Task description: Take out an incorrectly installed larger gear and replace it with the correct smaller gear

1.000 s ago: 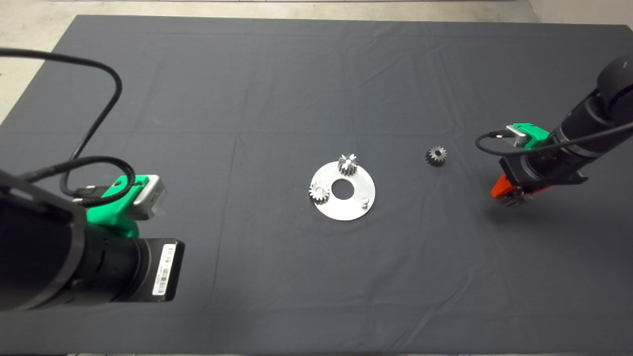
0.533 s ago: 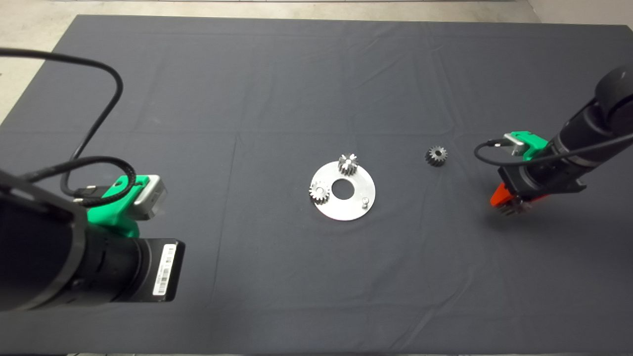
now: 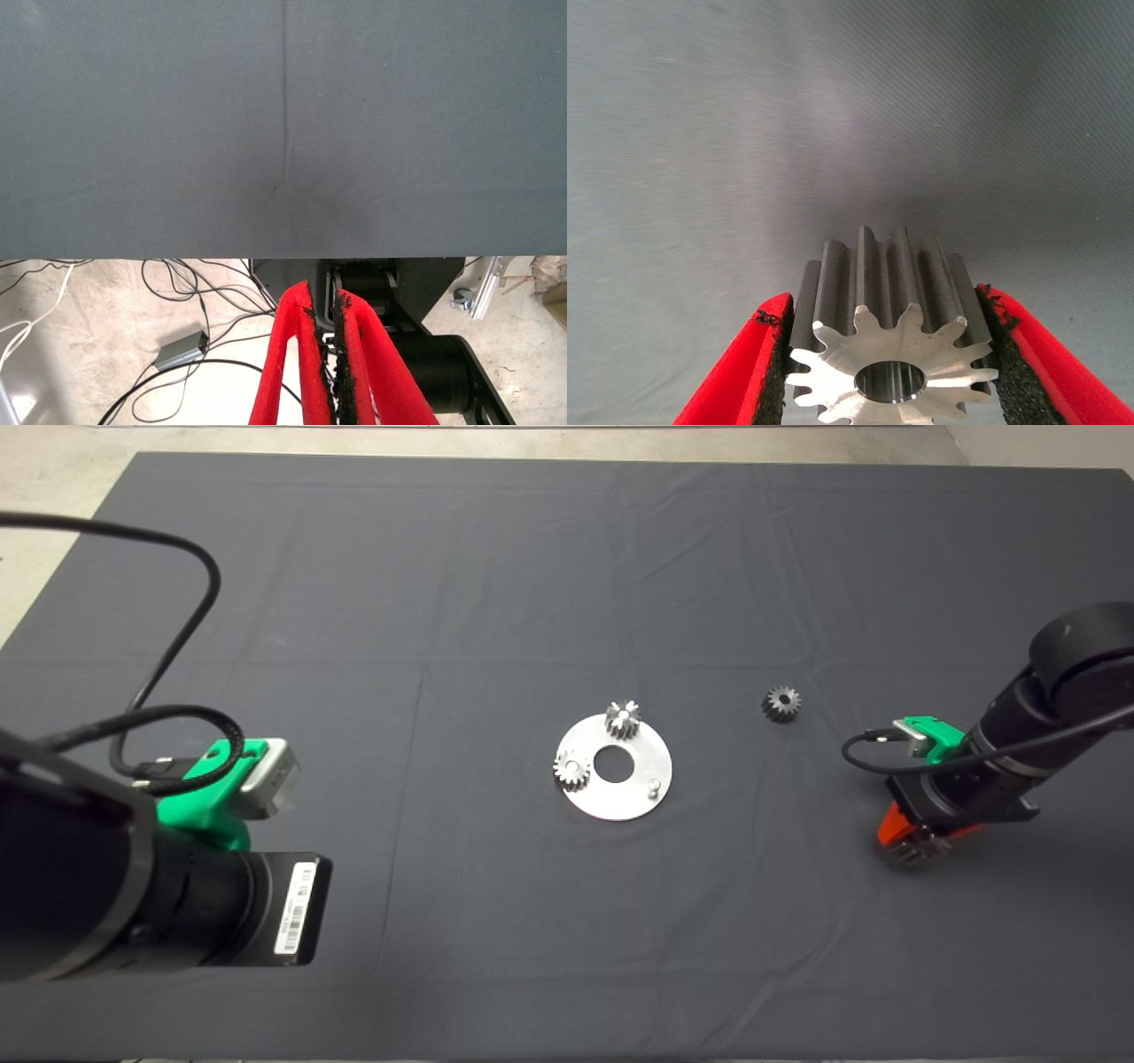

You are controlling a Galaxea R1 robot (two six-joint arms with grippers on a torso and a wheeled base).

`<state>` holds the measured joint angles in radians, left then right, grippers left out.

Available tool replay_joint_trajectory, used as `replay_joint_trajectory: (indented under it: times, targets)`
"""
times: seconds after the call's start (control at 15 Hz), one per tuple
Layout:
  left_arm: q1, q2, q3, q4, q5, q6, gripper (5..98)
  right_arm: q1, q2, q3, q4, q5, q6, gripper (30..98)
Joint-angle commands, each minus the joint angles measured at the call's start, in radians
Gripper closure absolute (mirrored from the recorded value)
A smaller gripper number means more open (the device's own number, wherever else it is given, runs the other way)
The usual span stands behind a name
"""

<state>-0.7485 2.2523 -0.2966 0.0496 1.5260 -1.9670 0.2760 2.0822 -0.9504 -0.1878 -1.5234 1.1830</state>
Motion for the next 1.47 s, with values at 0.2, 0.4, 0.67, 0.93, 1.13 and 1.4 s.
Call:
replay_joint_trajectory:
  times: [0.2,0.4,0.67,0.93,1.13,1.4]
  targets:
    - [-0.017,0.002,0.015,-0.01,0.068,-0.004,98.4,-0.006,-0.007,0.009,-0.058,-0.106,0.004,72.7]
    - [-0.017,0.002,0.015,-0.01,0.068,-0.004,98.4,-0.002,0.003,0.012,-0.055,-0.106,0.006,70.4]
    - [-0.017,0.004,0.015,-0.01,0.068,-0.004,98.4,0.134,0.03,0.067,-0.034,-0.107,0.02,62.6]
    - [-0.017,0.027,0.012,-0.01,0.068,-0.015,98.4,0.266,0.071,0.108,0.001,-0.105,0.032,60.3]
    - [-0.017,0.033,0.013,-0.01,0.068,-0.016,98.4,0.29,0.114,0.112,-0.014,-0.104,0.021,60.3]
    - [-0.017,0.033,0.009,-0.01,0.068,-0.018,98.4,0.23,0.137,0.101,-0.168,-0.103,0.018,60.3]
